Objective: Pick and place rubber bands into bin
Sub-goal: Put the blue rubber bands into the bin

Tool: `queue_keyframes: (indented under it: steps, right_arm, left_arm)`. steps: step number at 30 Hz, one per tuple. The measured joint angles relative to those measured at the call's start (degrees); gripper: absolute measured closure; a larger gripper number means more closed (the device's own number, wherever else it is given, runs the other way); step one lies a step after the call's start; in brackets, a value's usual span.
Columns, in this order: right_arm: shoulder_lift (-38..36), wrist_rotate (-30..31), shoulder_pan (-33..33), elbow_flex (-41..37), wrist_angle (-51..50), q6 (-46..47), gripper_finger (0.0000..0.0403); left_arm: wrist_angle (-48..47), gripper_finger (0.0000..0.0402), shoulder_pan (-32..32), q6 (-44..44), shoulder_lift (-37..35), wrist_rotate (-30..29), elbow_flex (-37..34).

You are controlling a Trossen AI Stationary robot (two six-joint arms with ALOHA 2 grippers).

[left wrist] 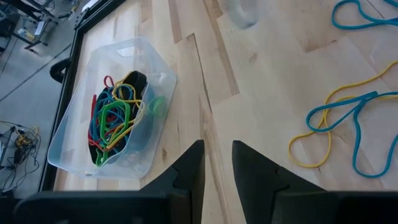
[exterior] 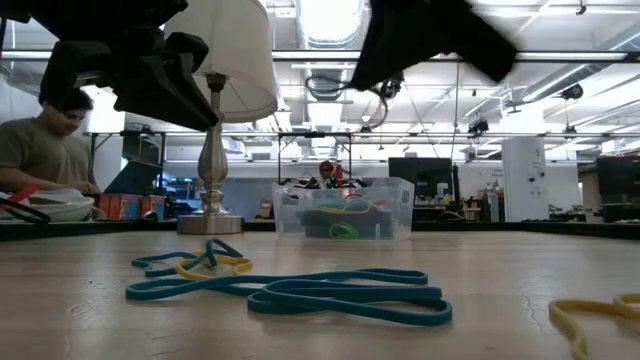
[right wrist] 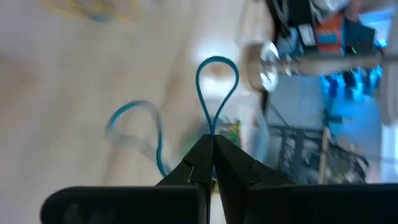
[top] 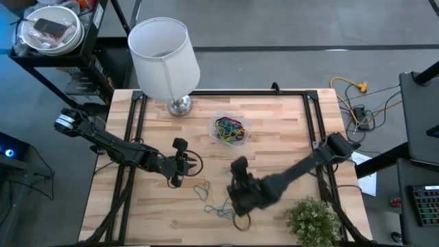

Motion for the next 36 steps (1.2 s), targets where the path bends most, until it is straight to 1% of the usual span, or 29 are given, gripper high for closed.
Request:
queue_keyframes:
  steps: [5,17,20,24,36]
  right_arm:
    - [0.0,2.0,-5.7,0.0,0.1,-0.3,0.0395]
    - [-0.1,1.8,-18.7,0.0,0.4,-2.0,0.0395]
    - [-0.1,0.0,-21.5,0.0,0.4,-1.9,0.0395]
    - [-0.1,-4.2,-24.6,0.0,1.3,-2.0,0.0395]
    - [-0.1,-14.4,-31.3,0.0,5.0,-2.6,0.0394]
  left_arm:
    - [0.0,0.0336,0.0,0.0,0.0,0.0,0.0]
    - [-0.1,0.0336,0.0,0.0,0.0,0.0,-0.5]
    - [0.0,0.0336,0.0,0.0,0.0,0.0,-0.5]
    - [0.0,0.0336,0.0,0.0,0.0,0.0,-0.5]
    - [0.0,0.0336,0.0,0.0,0.0,0.0,-0.5]
